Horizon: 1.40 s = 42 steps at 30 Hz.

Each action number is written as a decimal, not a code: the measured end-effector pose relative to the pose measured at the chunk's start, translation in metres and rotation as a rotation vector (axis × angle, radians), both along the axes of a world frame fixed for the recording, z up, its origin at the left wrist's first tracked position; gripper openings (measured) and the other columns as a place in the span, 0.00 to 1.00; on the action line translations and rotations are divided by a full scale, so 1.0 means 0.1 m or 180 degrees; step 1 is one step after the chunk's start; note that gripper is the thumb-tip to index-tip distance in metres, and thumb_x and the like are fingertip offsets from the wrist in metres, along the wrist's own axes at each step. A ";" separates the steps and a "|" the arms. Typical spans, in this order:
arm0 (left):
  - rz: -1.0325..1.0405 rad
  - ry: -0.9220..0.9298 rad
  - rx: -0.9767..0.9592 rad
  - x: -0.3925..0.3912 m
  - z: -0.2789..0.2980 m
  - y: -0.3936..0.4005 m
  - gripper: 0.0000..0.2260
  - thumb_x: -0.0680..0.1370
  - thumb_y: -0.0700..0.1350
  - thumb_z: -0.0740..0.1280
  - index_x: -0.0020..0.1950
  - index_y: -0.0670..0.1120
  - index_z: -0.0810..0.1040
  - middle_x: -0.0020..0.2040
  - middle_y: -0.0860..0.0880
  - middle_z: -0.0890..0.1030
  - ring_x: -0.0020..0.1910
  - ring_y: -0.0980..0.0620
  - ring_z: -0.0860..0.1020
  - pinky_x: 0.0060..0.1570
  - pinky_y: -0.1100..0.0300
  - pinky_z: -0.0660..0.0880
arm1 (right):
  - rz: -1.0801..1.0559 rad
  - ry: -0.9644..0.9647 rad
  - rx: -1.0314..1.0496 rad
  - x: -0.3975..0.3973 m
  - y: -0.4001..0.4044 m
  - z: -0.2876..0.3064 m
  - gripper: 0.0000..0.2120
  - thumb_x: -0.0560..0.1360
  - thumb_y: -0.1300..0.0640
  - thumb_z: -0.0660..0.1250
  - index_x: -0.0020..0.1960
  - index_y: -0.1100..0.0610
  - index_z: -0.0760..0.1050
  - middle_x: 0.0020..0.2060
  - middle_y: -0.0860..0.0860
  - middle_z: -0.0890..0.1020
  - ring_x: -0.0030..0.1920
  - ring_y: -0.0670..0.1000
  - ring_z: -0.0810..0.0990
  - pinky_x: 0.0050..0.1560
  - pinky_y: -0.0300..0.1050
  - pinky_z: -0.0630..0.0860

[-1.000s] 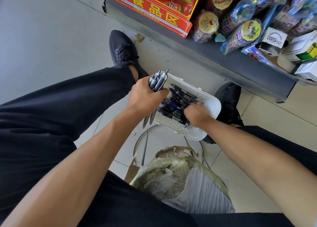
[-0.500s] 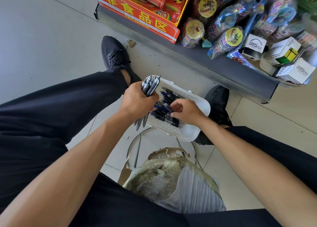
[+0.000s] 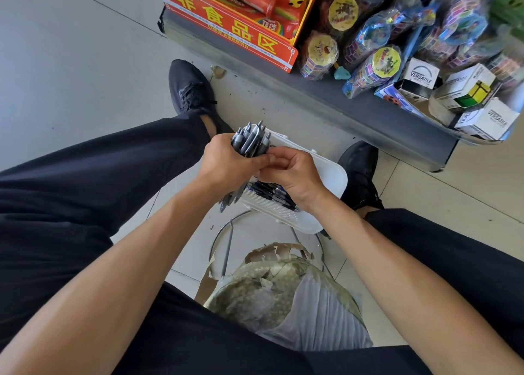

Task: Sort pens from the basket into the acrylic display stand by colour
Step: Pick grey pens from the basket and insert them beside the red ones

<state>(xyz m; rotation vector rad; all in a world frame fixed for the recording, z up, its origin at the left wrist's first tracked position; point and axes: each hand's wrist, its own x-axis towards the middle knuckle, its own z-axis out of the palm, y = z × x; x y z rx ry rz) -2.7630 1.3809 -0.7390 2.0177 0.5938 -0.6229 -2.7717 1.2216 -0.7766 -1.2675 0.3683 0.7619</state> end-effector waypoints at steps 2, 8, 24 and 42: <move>-0.0056 0.0043 0.0021 0.01 -0.01 0.01 0.14 0.68 0.53 0.81 0.35 0.47 0.79 0.32 0.50 0.81 0.31 0.53 0.78 0.33 0.56 0.77 | 0.0087 0.0168 0.0301 0.02 -0.02 0.00 0.15 0.70 0.76 0.72 0.49 0.59 0.83 0.42 0.52 0.88 0.43 0.50 0.87 0.49 0.44 0.84; -0.0110 0.0072 0.0129 -0.01 -0.02 0.04 0.16 0.70 0.54 0.79 0.38 0.44 0.80 0.32 0.48 0.80 0.30 0.53 0.76 0.33 0.54 0.78 | 0.0239 0.0605 0.0698 0.04 -0.04 -0.07 0.12 0.75 0.75 0.67 0.53 0.61 0.76 0.44 0.56 0.87 0.45 0.54 0.88 0.48 0.46 0.85; 0.0074 0.0066 0.0039 0.04 -0.01 0.05 0.14 0.70 0.48 0.76 0.47 0.40 0.80 0.42 0.41 0.84 0.41 0.42 0.83 0.42 0.44 0.83 | 0.2563 -0.0078 -0.2635 -0.52 -0.23 -1.00 0.16 0.80 0.65 0.63 0.67 0.59 0.78 0.62 0.57 0.81 0.64 0.57 0.79 0.69 0.52 0.75; -0.0021 0.0106 0.0076 0.02 -0.02 0.04 0.13 0.71 0.49 0.77 0.47 0.40 0.81 0.38 0.46 0.82 0.38 0.46 0.82 0.42 0.46 0.82 | 0.2273 -0.0761 -0.3074 -0.54 -0.29 -1.13 0.20 0.78 0.67 0.66 0.69 0.58 0.71 0.65 0.58 0.76 0.64 0.59 0.77 0.66 0.56 0.76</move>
